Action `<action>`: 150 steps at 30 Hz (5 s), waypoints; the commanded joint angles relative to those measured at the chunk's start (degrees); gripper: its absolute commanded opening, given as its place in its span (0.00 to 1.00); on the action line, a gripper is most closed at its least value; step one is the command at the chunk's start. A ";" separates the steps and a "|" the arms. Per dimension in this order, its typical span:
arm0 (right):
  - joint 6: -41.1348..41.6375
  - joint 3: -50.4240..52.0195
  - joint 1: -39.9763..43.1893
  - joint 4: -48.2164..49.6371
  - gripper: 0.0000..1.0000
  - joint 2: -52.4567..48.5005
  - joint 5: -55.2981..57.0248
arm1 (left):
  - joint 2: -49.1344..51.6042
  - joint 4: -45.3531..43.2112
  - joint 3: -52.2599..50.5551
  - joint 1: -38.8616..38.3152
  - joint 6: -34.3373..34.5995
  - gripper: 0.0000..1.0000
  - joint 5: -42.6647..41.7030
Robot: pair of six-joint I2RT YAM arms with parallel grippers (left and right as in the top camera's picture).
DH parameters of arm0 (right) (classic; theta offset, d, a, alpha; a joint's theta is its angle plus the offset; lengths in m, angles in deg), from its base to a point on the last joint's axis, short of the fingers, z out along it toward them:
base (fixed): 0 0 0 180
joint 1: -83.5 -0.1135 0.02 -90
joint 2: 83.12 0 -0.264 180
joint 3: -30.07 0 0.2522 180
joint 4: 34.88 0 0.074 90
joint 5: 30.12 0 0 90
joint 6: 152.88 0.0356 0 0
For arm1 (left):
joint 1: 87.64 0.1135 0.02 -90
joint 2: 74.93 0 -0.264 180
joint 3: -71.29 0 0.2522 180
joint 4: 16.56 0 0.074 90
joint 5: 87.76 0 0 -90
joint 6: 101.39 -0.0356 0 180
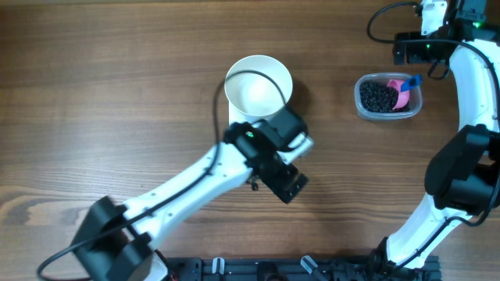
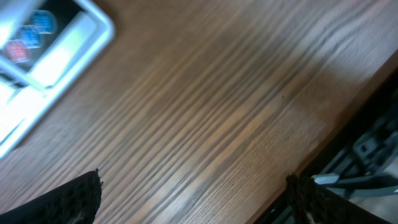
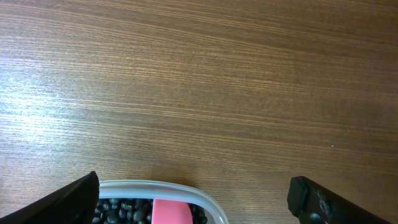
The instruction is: Scoop item into bowl and weigh 150g on scale
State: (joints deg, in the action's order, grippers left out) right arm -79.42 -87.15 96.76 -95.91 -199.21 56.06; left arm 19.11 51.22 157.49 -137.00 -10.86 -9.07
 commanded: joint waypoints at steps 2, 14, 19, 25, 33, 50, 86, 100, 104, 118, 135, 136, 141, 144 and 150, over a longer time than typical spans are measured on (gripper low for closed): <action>0.11 -1.11 -0.13 0.11 1.00 0.70 -0.22 | 5.55 -3.19 0.52 -3.26 -4.13 1.00 1.07; 0.09 -1.11 -0.13 0.11 1.00 0.70 -0.22 | 12.76 -6.29 0.52 -0.61 -16.68 1.00 17.38; 0.09 -1.11 -0.13 0.13 1.00 0.70 -0.22 | 15.67 -10.97 0.52 0.26 -16.68 1.00 18.34; 0.09 -1.11 -0.13 0.11 1.00 0.70 -0.22 | 17.66 -12.98 0.52 0.76 -16.90 1.00 17.53; 0.09 -1.11 -0.13 0.11 1.00 0.70 -0.22 | 19.23 -14.34 -0.15 1.40 -19.50 1.00 12.02; 0.09 -1.11 -0.13 0.13 1.00 0.70 -0.22 | 19.47 -15.47 -4.22 3.17 -22.88 1.00 9.62; 0.11 -1.11 -0.13 0.13 1.00 0.70 -0.22 | 23.54 -17.03 -4.20 3.89 -22.84 1.00 14.40; 0.09 -1.11 -0.13 0.11 1.00 0.70 -0.22 | 20.50 -19.15 -4.09 2.62 -20.68 1.00 15.72; 0.09 -1.11 -0.13 0.13 1.00 0.70 -0.22 | 13.14 -17.75 -4.09 1.11 -18.93 1.00 13.11; 0.09 -1.11 -0.13 0.11 1.00 0.70 -0.22 | -17.49 -10.88 -4.07 7.43 5.92 1.00 -1.92; 0.09 -1.11 -0.13 0.11 1.00 0.70 -0.22 | -28.35 8.61 -4.09 39.52 11.93 1.00 0.87; 0.09 -1.11 -0.13 0.11 1.00 0.70 -0.22 | -28.35 8.61 -4.09 39.52 11.93 1.00 0.87; 0.11 -1.11 -0.13 0.11 1.00 0.70 -0.22 | -28.35 8.61 -4.09 39.52 11.93 1.00 0.87; 0.09 -1.11 -0.13 0.11 1.00 0.70 -0.22 | -28.35 8.61 -4.09 39.52 11.93 1.00 0.87; 0.09 -1.11 -0.13 0.11 1.00 0.70 -0.22 | -28.35 8.61 -4.09 39.52 11.93 1.00 0.87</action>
State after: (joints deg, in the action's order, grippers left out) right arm -79.42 -87.15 96.76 -95.91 -199.21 56.06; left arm -9.46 59.85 153.56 -97.94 0.36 -8.72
